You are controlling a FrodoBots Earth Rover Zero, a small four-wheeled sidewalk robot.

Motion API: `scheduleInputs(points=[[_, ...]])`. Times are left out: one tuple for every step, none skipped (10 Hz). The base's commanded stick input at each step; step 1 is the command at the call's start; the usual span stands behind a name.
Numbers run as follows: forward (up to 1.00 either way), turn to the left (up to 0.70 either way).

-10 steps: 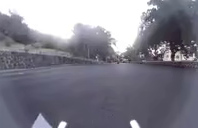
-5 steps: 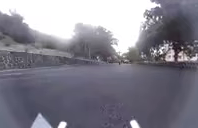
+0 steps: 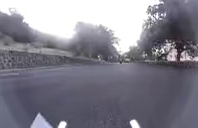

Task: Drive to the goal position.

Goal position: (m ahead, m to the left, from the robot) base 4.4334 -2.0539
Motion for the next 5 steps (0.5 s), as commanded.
scheduleInputs(points=[[0.70, -0.35], [0.70, -0.35], [0.70, -0.35], [0.70, -0.35], [0.70, -0.35]])
